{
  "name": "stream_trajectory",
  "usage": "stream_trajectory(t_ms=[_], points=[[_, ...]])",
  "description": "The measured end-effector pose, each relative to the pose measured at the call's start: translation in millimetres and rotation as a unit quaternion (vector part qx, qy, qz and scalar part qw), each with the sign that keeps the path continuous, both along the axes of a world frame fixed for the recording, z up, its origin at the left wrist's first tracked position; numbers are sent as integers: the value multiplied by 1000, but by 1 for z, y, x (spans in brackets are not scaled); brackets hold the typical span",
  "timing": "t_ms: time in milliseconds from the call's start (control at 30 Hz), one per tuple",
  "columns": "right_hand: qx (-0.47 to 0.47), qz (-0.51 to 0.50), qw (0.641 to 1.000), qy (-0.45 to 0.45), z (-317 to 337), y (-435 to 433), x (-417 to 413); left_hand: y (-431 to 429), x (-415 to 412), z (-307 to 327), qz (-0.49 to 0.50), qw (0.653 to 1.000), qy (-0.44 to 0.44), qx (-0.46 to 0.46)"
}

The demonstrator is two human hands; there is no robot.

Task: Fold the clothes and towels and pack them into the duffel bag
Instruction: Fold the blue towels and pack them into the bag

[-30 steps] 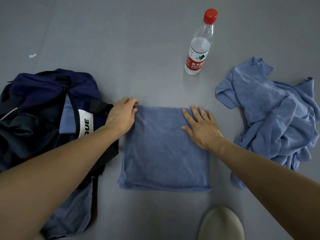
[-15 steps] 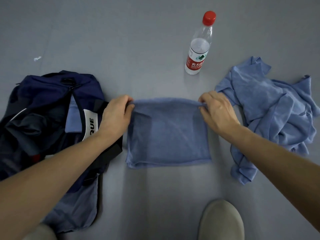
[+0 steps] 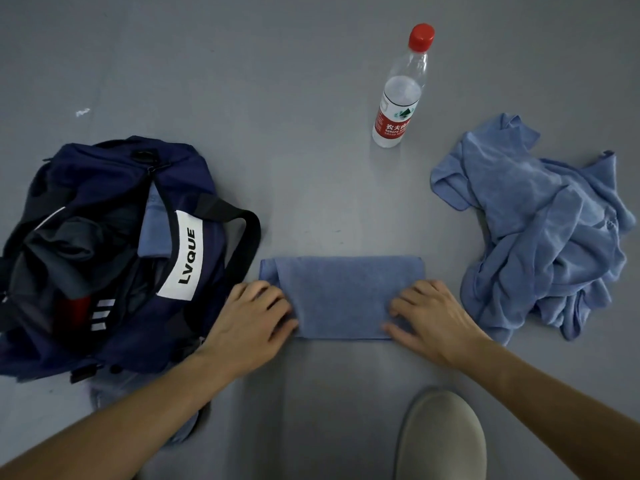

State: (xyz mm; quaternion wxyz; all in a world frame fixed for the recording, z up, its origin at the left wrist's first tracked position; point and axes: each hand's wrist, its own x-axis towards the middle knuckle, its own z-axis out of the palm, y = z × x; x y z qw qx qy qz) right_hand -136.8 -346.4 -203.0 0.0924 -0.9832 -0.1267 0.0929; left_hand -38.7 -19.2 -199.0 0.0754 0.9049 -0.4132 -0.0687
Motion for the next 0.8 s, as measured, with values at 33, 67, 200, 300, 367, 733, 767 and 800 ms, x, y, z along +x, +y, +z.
stream_trajectory(t_ms=[33, 67, 200, 300, 367, 733, 767, 800], points=[[10, 3, 1000, -16, -2, 3, 10, -12, 0, 1, 6, 1000, -9, -9], [16, 6, 1000, -25, -6, 6, 20, -24, -1, -2, 19, 1000, -14, -11], [-16, 21, 999, 20, -29, 13, 46, -67, -4, -20, 169, 980, 91, 52], [-32, 8, 999, 40, -34, 11, 43, -90, 10, -36, 188, 961, 158, 129], [-30, -27, 998, 45, -32, 11, 34, -99, 41, -41, 136, 975, 112, 135], [41, 66, 996, -48, -32, 44, -11, -85, 22, -56, 44, 998, 13, 31], [26, 100, 993, -60, -33, 40, -12, -76, 12, -62, 47, 997, 34, 45], [10, 128, 990, -62, -34, 36, -14, -69, 8, -67, 42, 997, 42, 53]])
